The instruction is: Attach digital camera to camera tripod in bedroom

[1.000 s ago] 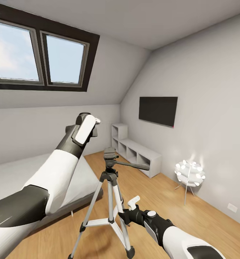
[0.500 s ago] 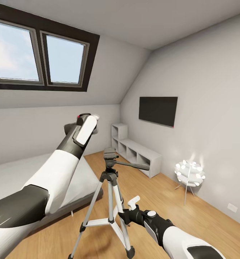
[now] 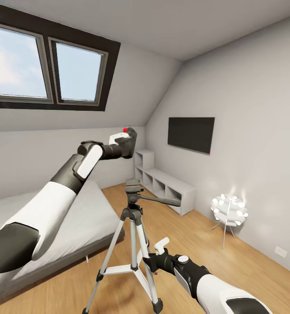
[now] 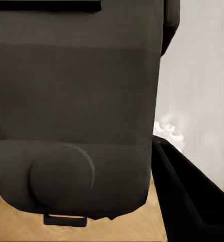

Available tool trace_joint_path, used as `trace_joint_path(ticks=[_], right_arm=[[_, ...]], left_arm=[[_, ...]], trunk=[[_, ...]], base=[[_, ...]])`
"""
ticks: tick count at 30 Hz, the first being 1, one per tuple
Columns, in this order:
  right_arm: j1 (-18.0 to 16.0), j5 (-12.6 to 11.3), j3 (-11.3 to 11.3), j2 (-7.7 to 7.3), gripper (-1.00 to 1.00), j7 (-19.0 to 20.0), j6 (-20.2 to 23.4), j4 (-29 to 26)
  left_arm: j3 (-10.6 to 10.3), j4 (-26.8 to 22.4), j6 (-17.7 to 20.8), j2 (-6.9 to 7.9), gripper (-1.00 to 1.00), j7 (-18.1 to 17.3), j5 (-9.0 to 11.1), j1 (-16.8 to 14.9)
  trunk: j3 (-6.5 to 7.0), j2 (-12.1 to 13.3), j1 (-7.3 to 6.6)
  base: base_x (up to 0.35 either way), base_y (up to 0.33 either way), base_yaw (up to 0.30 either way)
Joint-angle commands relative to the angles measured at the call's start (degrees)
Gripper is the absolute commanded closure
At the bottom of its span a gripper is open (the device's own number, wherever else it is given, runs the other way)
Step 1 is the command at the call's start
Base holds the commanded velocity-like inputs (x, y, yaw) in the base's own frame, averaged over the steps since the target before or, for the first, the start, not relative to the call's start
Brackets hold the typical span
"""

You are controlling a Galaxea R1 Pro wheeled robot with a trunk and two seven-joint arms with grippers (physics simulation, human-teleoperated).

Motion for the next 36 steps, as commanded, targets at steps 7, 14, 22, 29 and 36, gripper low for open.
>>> trace_joint_path(ticks=[7,14,22,29,36], right_arm=[[-0.02,0.25,0.60,0.00,1.00,0.00,-0.21,0.01],[-0.02,0.18,0.60,0.00,1.00,0.00,-0.21,0.01],[-0.02,0.14,0.60,0.00,1.00,0.00,-0.28,0.01],[-0.02,0.14,0.60,0.00,1.00,0.00,-0.29,0.01],[-0.02,0.29,0.58,0.00,1.00,-0.04,-0.30,0.01]], left_arm=[[-0.80,4.44,-8.37,5.23,1.00,-15.77,0.04,-0.16],[-1.36,5.95,-10.03,5.70,1.00,-17.56,0.08,-0.19],[-7.57,6.03,-9.84,7.14,1.00,-18.05,-2.49,-0.19],[-13.30,3.82,-7.15,8.42,1.00,-22.10,-6.91,-0.19],[-15.68,0.38,-4.15,12.50,1.00,-45.40,-28.69,-1.19]], trunk=[[-0.03,-0.05,0.02],[-0.03,-0.05,0.02],[-0.03,-0.05,0.02],[-0.03,-0.05,0.02],[-0.03,-0.05,0.02]], base=[[0.000,0.000,0.000],[0.000,0.000,0.000],[0.000,0.000,0.000],[0.000,0.000,0.000],[0.000,0.000,0.000]])
